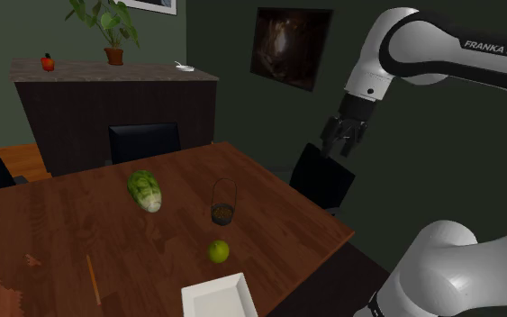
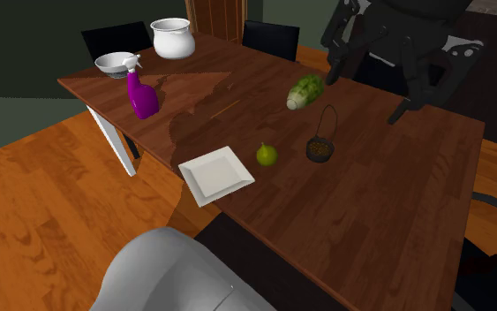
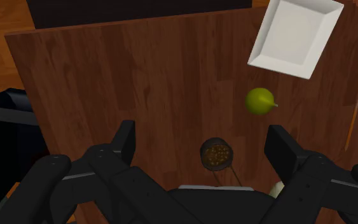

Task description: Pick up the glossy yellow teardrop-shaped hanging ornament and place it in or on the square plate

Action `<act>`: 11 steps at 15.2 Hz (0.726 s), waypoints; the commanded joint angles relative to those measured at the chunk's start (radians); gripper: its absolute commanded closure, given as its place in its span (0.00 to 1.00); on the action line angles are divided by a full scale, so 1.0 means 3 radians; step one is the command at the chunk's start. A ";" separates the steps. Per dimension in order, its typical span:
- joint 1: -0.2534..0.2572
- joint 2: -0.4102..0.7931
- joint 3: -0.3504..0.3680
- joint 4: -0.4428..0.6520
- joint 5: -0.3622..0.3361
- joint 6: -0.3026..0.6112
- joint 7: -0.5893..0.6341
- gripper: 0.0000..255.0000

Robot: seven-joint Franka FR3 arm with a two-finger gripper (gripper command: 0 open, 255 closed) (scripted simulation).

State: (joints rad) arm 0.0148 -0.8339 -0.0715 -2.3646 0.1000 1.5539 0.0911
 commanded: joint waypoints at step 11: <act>0.0136 0.0839 0.0611 -0.0130 0.0189 0.0723 0.0602 0.00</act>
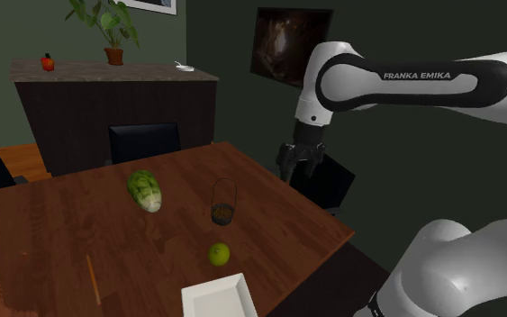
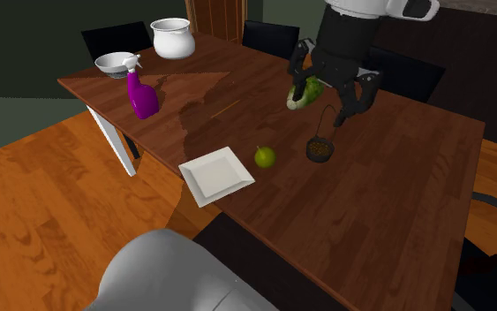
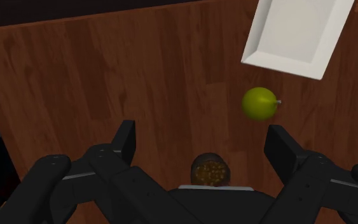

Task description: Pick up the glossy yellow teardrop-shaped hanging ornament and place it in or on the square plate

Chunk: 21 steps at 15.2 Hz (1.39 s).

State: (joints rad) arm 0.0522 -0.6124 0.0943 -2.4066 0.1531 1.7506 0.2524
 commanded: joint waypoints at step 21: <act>0.0299 0.2854 0.0778 0.1073 -0.0527 0.1031 0.1527 0.00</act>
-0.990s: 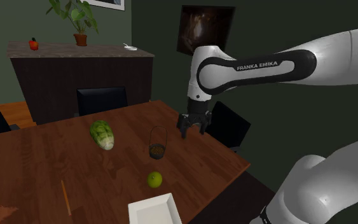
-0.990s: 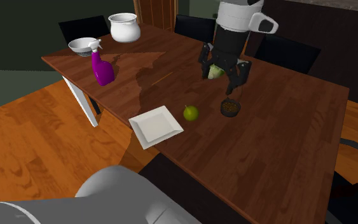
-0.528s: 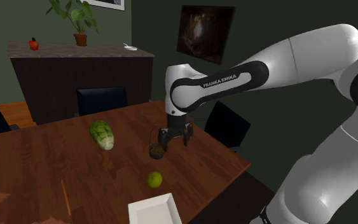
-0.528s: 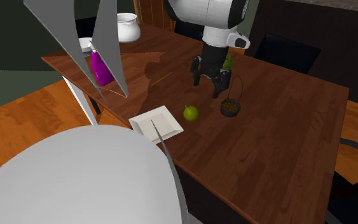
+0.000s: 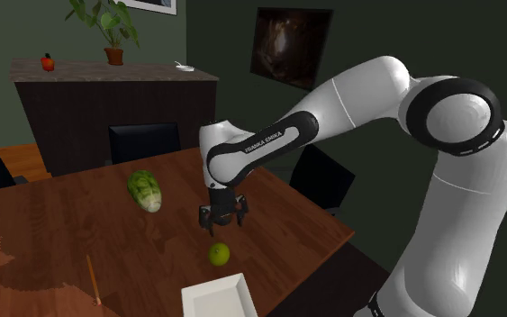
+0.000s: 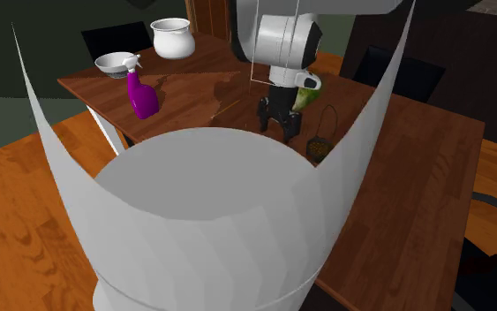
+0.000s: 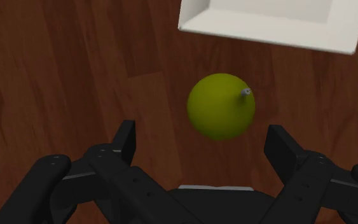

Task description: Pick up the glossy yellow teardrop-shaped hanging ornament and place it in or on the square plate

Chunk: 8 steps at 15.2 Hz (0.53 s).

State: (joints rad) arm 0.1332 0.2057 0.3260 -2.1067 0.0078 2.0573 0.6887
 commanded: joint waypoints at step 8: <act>0.0156 0.0643 -0.0035 0.0238 -0.0201 0.0229 0.0279 0.00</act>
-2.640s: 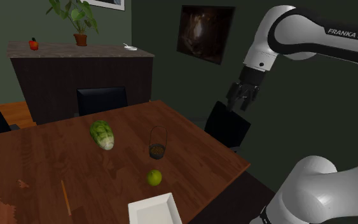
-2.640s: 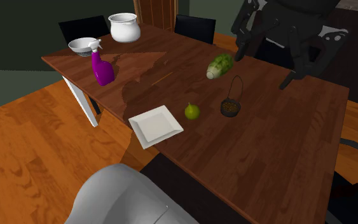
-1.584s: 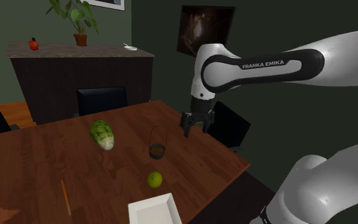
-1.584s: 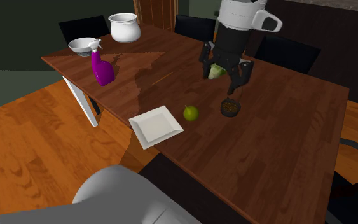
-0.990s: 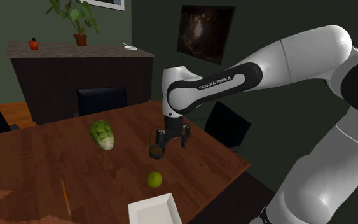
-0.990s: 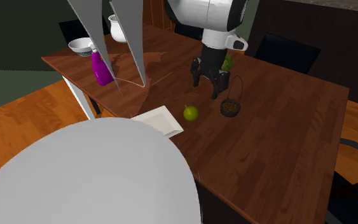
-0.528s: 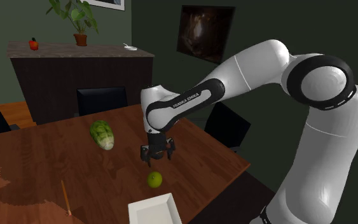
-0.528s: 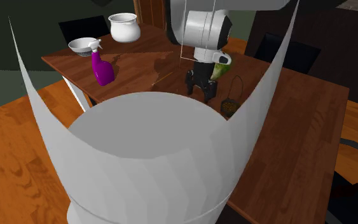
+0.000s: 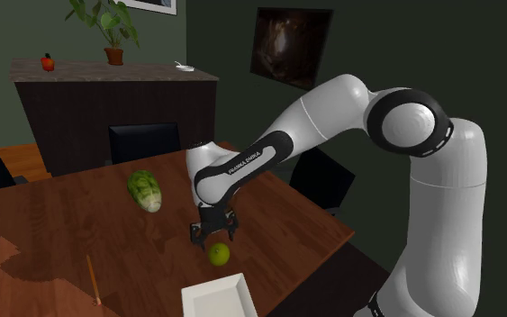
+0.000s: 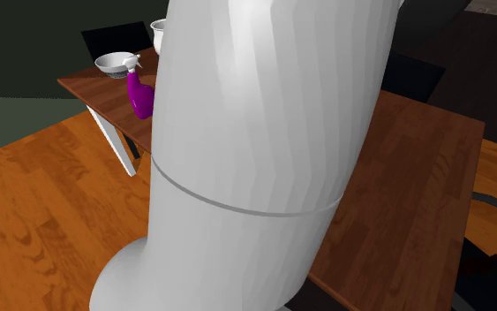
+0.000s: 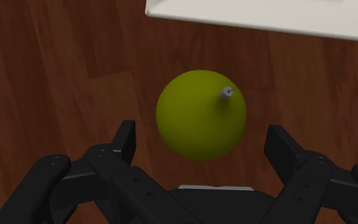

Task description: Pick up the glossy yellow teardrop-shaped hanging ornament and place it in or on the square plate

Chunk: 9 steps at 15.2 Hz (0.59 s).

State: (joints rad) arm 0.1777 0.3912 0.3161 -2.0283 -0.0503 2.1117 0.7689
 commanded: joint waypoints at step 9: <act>0.0016 0.0075 -0.0011 -0.0083 -0.0026 0.0155 0.0024 0.00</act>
State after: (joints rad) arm 0.1824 0.4136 0.3128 -2.0530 -0.0580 2.1580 0.7761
